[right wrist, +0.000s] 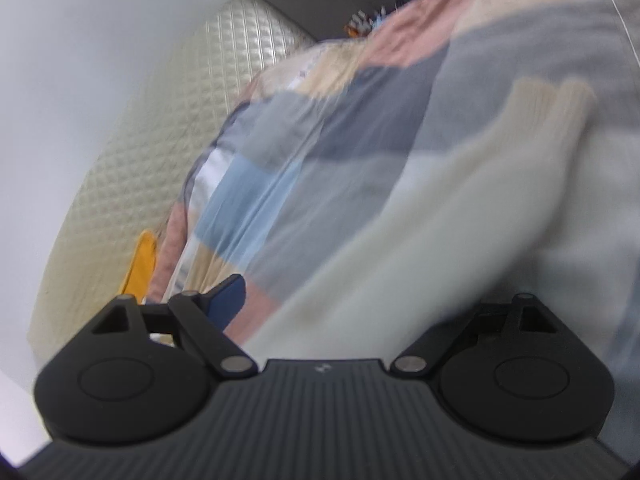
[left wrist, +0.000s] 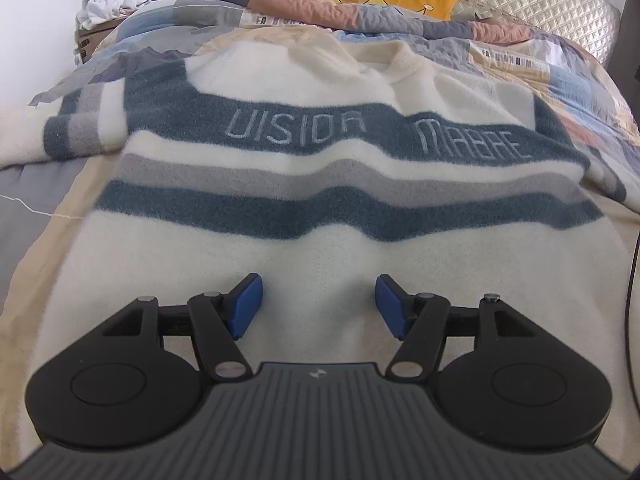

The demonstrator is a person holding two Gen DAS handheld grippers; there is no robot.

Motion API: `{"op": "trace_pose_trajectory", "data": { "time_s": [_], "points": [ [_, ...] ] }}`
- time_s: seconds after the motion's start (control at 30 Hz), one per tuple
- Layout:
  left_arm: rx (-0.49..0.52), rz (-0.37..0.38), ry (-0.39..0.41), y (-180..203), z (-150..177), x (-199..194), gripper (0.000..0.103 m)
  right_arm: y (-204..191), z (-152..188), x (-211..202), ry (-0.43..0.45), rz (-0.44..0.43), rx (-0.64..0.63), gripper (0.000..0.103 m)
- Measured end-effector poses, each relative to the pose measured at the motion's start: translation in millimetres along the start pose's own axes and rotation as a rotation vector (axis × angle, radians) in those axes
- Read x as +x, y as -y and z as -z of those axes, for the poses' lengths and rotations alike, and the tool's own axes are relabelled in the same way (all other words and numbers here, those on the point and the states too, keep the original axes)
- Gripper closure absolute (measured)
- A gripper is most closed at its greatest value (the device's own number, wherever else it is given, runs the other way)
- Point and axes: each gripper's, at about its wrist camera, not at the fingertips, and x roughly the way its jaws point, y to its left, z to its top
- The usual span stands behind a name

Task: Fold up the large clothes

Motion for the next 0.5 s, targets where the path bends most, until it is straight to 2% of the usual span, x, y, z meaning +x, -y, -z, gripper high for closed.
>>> {"op": "trace_pose_trajectory", "data": {
  "time_s": [0.07,0.2,0.23,0.27,0.37,0.5],
  "points": [
    [0.007,-0.003,-0.003,1,0,1,0.035,4,-6,6,0.018,0.066,-0.003,0.042],
    [0.001,-0.001,-0.002,1,-1,3,0.034,15,-15,6,0.062,0.128,0.034,0.069],
    [0.001,0.001,-0.003,1,-1,3,0.034,18,-18,5,0.081,0.149,0.015,0.084],
    [-0.003,0.004,-0.003,0,-1,4,0.034,20,-22,6,0.086,0.177,0.005,0.090],
    [-0.034,0.010,-0.003,-3,-2,6,0.034,17,-36,8,0.068,0.168,-0.043,0.093],
    [-0.040,0.012,-0.004,-5,-3,7,0.034,-24,-58,-1,0.104,0.133,-0.153,0.093]
  ]
}}
